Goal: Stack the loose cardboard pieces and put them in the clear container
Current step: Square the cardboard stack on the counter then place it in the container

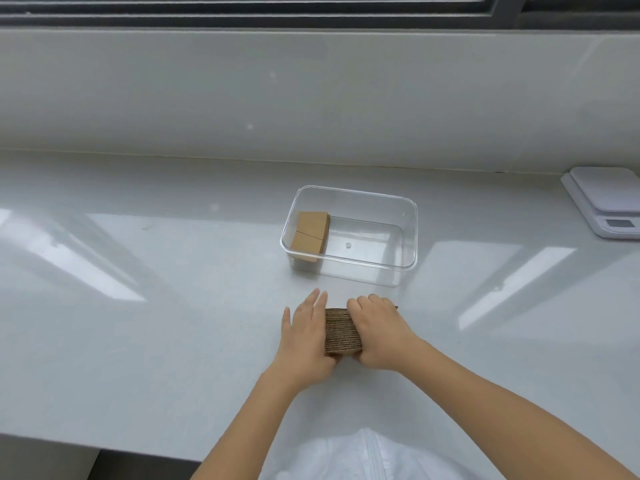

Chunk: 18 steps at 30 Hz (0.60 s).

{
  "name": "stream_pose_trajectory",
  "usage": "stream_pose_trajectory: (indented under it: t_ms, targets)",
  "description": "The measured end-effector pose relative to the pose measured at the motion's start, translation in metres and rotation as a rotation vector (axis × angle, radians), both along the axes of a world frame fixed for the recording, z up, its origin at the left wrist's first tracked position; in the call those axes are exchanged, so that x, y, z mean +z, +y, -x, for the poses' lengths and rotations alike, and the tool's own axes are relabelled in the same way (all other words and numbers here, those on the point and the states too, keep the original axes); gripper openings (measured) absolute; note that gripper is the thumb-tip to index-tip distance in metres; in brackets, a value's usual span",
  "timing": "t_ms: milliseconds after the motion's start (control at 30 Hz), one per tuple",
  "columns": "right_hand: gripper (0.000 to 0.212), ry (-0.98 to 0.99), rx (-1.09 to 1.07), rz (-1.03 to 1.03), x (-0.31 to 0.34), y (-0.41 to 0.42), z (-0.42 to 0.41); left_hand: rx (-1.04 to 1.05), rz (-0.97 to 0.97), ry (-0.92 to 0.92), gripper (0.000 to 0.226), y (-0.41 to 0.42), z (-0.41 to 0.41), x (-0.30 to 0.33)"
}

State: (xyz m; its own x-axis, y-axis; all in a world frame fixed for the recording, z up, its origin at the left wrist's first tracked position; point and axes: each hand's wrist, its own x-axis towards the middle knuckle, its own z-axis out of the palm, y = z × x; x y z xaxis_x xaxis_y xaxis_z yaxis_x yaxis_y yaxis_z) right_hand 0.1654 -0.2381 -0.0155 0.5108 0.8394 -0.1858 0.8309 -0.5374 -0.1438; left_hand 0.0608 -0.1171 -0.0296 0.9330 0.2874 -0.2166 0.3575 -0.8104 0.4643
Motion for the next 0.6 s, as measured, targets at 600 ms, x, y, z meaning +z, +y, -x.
stream_pose_trajectory:
  t_ms: [600]
  targets:
    - [0.066,0.839,-0.415,-0.602,-0.016,-0.042,0.015,-0.265,-0.066,-0.123,0.099,-0.026,-0.013,0.049]
